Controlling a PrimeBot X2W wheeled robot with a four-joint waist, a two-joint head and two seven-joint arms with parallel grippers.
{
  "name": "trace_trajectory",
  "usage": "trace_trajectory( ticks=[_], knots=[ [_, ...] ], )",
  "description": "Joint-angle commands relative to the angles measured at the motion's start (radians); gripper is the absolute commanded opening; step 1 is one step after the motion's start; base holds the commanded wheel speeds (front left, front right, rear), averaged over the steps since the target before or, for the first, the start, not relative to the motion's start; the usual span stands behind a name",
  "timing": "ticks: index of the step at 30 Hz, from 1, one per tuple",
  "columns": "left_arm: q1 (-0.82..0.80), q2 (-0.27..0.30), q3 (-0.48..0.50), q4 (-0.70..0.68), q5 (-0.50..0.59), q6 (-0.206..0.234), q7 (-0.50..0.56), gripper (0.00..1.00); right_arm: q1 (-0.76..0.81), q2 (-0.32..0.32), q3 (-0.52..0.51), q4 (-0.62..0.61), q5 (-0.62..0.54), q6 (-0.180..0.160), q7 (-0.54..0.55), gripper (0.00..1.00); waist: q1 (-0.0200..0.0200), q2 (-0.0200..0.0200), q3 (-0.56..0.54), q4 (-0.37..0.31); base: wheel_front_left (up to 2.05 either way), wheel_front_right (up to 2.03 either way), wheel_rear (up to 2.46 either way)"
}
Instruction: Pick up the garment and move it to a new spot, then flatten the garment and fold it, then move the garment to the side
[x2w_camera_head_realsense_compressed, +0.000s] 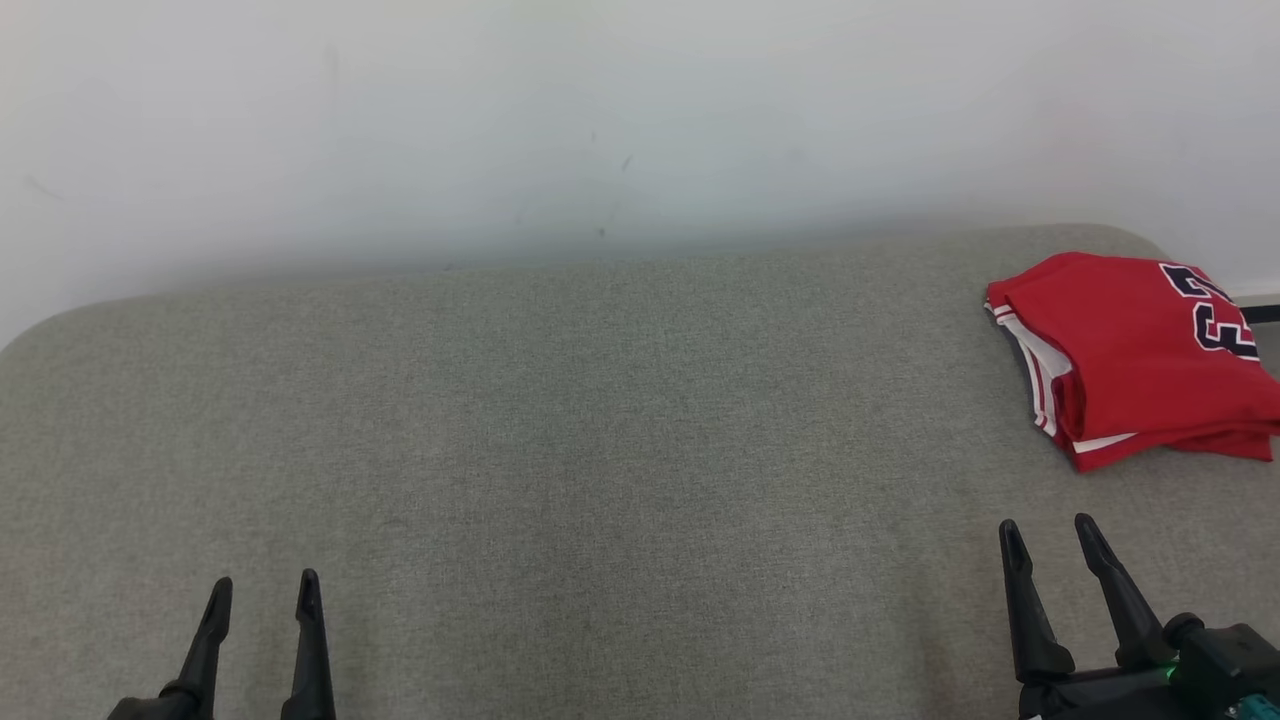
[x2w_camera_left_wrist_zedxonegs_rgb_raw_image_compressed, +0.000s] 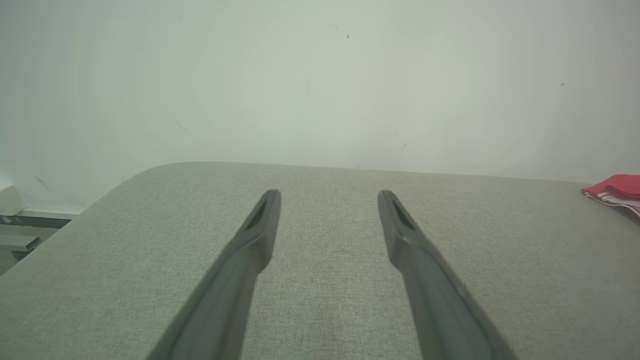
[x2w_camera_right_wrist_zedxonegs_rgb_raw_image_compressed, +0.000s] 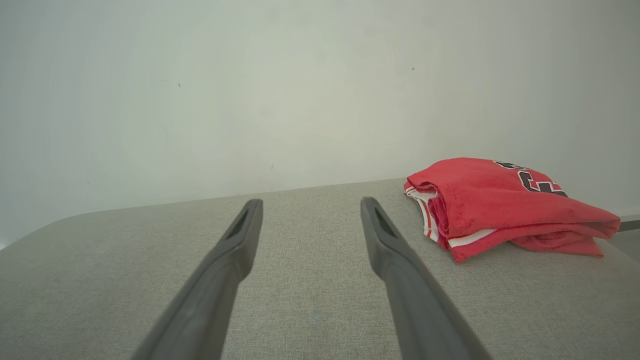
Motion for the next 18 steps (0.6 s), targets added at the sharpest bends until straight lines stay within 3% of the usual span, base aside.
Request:
trace_trajectory(
  ticks=[1, 15, 16, 18],
  knots=[
    [-0.005, 0.001, 0.005, 0.004, 0.006, 0.003, 0.000, 1.00, 0.001, 0.006, 0.001, 0.002, -0.006, -0.003, 0.000, 1.00, 0.0000, 0.0000, 0.001, 0.001, 0.00, 0.00, 0.00],
    [-0.015, 0.000, 0.012, 0.000, 0.006, 0.010, 0.000, 1.00, -0.005, 0.005, 0.011, 0.010, 0.013, -0.003, 0.000, 1.00, 0.0000, 0.0000, 0.003, 0.006, 0.00, 0.00, 0.00],
    [-0.011, -0.001, 0.009, 0.002, 0.005, 0.009, 0.000, 0.00, -0.001, 0.005, 0.010, 0.010, 0.004, 0.000, 0.000, 0.00, 0.0000, 0.0000, 0.003, 0.006, 0.00, 0.00, 0.00],
    [-0.008, -0.002, 0.009, 0.019, 0.004, 0.009, 0.002, 0.00, 0.004, 0.009, 0.013, 0.025, 0.006, 0.000, 0.001, 0.00, 0.0000, 0.0000, 0.003, 0.006, 0.00, 0.00, 0.00]
  ],
)
